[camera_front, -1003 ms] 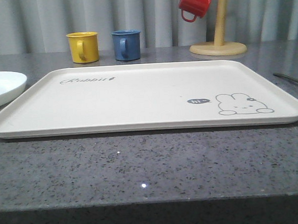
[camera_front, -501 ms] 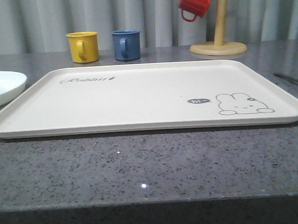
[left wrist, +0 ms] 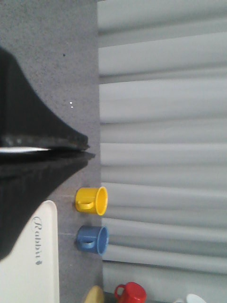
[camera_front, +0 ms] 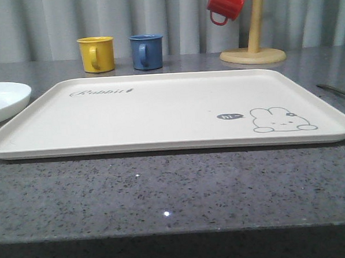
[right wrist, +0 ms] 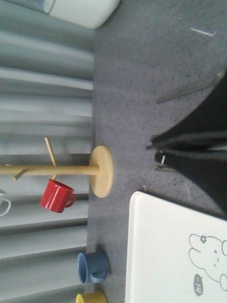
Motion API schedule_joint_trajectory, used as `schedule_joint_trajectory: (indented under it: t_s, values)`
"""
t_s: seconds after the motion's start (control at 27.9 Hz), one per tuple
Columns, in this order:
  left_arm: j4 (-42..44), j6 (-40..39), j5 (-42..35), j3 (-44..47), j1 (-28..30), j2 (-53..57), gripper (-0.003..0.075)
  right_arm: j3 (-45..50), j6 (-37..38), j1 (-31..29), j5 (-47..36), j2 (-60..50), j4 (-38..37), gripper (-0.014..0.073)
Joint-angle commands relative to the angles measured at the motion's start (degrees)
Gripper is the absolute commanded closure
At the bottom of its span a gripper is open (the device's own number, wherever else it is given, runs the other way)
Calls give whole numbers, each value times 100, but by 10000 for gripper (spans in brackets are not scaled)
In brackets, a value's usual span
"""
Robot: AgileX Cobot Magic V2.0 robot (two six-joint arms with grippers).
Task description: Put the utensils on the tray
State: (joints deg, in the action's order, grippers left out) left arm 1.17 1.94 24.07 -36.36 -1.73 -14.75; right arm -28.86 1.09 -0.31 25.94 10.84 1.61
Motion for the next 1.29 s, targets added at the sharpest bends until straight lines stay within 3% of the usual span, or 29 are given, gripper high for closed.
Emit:
schedule_joint_trajectory:
  t_s: [0.0, 0.43, 0.54, 0.61, 0.68, 0.79, 0.82, 0.9, 1.04, 1.25]
  values:
    - [-20, -33, 191, -555, -37, -599, 738, -628, -16, -27, 121, 667, -23, 663]
    - [-20, -33, 260, -567, -37, -1306, 738, -731, -16, -27, 210, 2022, -23, 662]
    - [-20, -33, 360, -567, -37, -1306, 736, -731, -16, -27, 223, 2144, -29, 622]
    - [-7, -13, 412, -567, -37, -1306, 687, -731, -39, -27, 241, 2199, -29, 526]
    - [-7, 46, 427, -567, -37, -1306, 575, -731, -75, -27, 271, 2223, -29, 357]
    - [-7, 77, 462, -567, -37, -1306, 327, -731, -109, -27, 255, 2223, -29, 127]
    - [-7, 77, 462, -567, -37, -1306, 267, -731, -109, -27, 255, 2223, -29, 101]
    - [2, 77, 481, -567, -37, -1333, 225, -731, -109, -27, 262, 2223, -29, 94]
    - [2, 77, 843, -610, -37, -1681, 225, -731, -109, -27, 267, 2223, -29, 97]
    - [323, 77, 1485, -1134, -37, -3065, 225, -731, -109, -27, 267, 2223, -29, 97]
